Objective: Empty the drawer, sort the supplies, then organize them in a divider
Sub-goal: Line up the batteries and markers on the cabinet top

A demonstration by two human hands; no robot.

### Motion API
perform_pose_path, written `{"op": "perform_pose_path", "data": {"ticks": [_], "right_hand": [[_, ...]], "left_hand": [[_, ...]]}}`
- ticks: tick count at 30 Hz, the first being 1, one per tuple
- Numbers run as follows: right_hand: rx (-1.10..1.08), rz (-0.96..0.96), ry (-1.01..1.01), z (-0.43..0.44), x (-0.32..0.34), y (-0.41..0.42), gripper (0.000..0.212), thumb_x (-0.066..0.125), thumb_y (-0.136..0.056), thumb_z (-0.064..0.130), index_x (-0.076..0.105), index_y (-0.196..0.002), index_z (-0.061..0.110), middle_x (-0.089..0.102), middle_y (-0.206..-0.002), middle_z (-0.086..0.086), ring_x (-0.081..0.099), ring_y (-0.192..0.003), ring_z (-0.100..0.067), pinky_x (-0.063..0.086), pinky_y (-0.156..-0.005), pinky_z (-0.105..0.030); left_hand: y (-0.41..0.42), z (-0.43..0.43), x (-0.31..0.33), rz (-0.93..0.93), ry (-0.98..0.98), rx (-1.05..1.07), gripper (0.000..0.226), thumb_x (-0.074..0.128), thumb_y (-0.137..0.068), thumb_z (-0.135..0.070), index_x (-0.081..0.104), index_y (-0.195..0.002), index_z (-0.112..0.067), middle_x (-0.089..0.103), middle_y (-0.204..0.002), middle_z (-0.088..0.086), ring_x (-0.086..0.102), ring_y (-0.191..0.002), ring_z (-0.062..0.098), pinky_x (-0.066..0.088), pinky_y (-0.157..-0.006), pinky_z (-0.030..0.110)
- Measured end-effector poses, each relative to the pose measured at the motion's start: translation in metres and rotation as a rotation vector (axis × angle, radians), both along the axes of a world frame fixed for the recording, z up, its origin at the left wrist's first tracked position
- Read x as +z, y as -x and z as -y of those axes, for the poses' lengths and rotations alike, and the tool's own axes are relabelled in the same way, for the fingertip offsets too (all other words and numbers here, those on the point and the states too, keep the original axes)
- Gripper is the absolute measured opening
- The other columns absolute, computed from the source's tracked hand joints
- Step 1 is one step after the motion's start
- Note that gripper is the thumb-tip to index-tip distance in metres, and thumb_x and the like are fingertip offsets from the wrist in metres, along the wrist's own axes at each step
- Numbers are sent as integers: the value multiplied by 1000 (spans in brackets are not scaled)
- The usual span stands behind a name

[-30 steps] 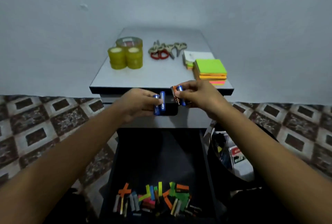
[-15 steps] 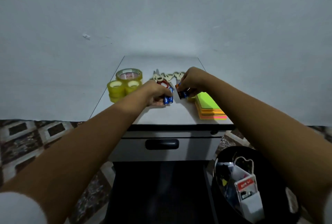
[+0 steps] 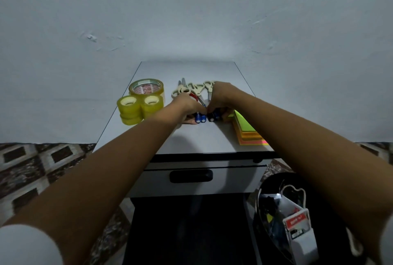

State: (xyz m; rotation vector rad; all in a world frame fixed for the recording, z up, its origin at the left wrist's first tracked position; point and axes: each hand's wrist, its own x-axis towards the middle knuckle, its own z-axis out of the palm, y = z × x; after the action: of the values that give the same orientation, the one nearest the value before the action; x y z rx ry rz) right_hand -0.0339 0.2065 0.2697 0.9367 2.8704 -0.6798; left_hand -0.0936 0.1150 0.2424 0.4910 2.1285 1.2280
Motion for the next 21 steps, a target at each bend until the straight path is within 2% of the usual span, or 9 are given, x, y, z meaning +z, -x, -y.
{"op": "perform_pose_path", "data": {"ticks": [3, 6, 8, 10, 13, 15, 17, 19, 21], "right_hand": [[42, 12, -31, 3, 1, -2, 29, 79, -73, 13, 51, -69, 6, 70, -92, -17, 70, -79, -28, 53, -48, -27], [68, 20, -120, 5, 3, -4, 34, 76, -76, 17, 46, -63, 9, 71, -95, -15, 70, -86, -27, 53, -56, -24], [44, 39, -143, 5, 2, -2, 34, 74, -78, 18, 47, -61, 9, 71, -76, -13, 69, -63, -18, 50, -50, -21], [6, 59, -87, 2, 2, 1, 29, 72, -80, 12, 51, -60, 6, 63, -45, -6, 58, -33, -12, 48, -43, -18], [-2, 62, -38, -2, 4, 0, 25, 66, -83, 8, 56, -61, 4, 55, -33, 1, 53, -27, -10, 44, -35, -16], [30, 34, -53, -5, 5, -6, 24, 61, -85, 7, 57, -62, 6, 64, -49, -3, 53, -28, -6, 43, -35, -13], [46, -29, -54, -8, 7, -9, 8, 62, -83, 3, 63, -76, 0, 69, -76, -11, 59, -38, -6, 51, -46, -17], [103, -69, -153, -10, 10, -15, 18, 63, -82, 4, 67, -96, -6, 70, -92, -17, 69, -65, -17, 58, -64, -26], [205, -69, -236, -11, 10, -23, 24, 65, -84, 10, 70, -106, 2, 70, -102, -13, 67, -84, -24, 49, -67, -24]], "left_hand": [[2, 0, 0, -99, 10, 0, 16, 72, -77, 0, 58, -85, 0, 61, -77, 16, 63, -57, 20, 57, -52, 29], [1, 4, 1, -190, 33, -26, 14, 72, -77, -3, 59, -83, -5, 63, -83, 16, 66, -73, 26, 60, -67, 38], [1, 6, 1, -251, 34, -33, 13, 72, -76, -5, 59, -74, -7, 66, -90, 20, 67, -88, 32, 57, -80, 45], [1, 9, 0, -275, 15, -35, 13, 71, -77, -5, 60, -70, -9, 66, -92, 21, 66, -92, 33, 55, -84, 46], [1, 13, -5, -285, 2, -67, 12, 67, -80, -5, 61, -72, -12, 63, -87, 15, 62, -84, 29, 56, -83, 45], [0, 16, -7, -343, 12, -107, 7, 64, -82, -5, 64, -79, -11, 66, -96, 18, 62, -85, 27, 55, -86, 45], [1, 19, -9, -417, 52, -158, 15, 63, -83, -7, 70, -96, -7, 67, -101, 16, 63, -91, 27, 53, -89, 41], [1, 23, -10, -466, 89, -207, 29, 63, -83, -10, 68, -112, -7, 65, -97, 8, 61, -86, 20, 54, -82, 31], [-1, 27, -10, -507, 105, -243, 36, 64, -81, -14, 65, -117, -12, 62, -92, 1, 56, -77, 13, 50, -69, 26]]}}
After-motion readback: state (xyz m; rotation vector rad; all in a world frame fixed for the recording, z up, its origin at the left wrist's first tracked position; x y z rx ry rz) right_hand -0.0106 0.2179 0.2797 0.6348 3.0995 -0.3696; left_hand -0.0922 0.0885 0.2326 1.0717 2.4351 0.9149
